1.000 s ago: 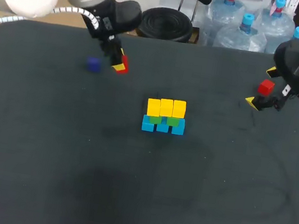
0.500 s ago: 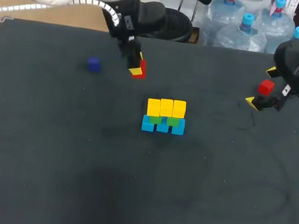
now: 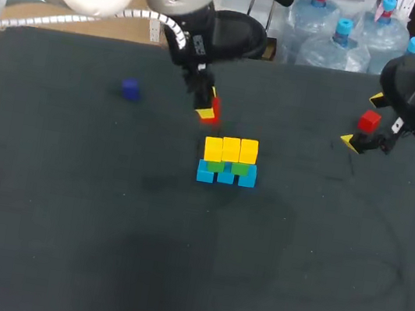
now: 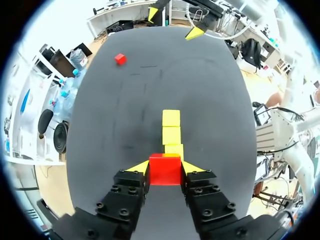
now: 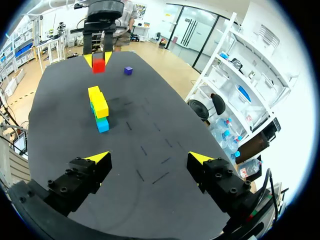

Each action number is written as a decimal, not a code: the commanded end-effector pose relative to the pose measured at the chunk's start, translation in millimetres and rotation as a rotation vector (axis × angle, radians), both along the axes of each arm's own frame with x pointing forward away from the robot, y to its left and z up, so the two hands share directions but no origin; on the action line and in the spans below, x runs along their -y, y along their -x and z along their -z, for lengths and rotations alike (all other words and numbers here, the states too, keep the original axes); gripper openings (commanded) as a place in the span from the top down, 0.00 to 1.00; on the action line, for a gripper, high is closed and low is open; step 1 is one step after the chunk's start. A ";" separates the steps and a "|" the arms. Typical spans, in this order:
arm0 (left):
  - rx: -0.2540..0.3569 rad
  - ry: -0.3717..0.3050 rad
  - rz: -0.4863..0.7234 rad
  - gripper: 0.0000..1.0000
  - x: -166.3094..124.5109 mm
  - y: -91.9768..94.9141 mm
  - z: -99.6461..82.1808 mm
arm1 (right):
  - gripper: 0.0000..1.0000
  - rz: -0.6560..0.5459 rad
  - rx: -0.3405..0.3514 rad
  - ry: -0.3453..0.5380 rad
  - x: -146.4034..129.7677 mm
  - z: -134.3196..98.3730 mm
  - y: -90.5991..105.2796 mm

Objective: Place the blue cubes, place green cubes on the blue cubes, place the yellow cubes on the green cubes, then place the red cubes on the yellow cubes, and place purple cube on the red cubes.

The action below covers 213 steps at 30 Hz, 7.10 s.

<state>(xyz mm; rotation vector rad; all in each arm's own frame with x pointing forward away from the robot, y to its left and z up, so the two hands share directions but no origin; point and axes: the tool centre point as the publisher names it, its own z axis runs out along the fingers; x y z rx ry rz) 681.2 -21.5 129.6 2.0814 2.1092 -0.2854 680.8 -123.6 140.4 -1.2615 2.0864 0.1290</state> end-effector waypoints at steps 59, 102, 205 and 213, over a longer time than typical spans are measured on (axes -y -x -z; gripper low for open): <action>-0.036 -0.031 -0.007 1.00 30.2 7.5 43.9 | 0.00 0.100 0.123 0.047 -0.9 1.2 3.5; -0.028 -0.012 -0.006 0.00 29.3 5.1 39.6 | 0.00 0.100 0.123 0.047 -0.9 1.2 3.5; 0.445 0.439 -0.420 0.00 -103.9 -34.3 -79.7 | 0.00 0.265 -0.147 0.262 79.0 37.2 -135.4; 0.445 0.439 -0.420 0.00 -103.9 -34.3 -79.7 | 0.00 0.292 -0.225 0.221 83.8 62.2 -152.7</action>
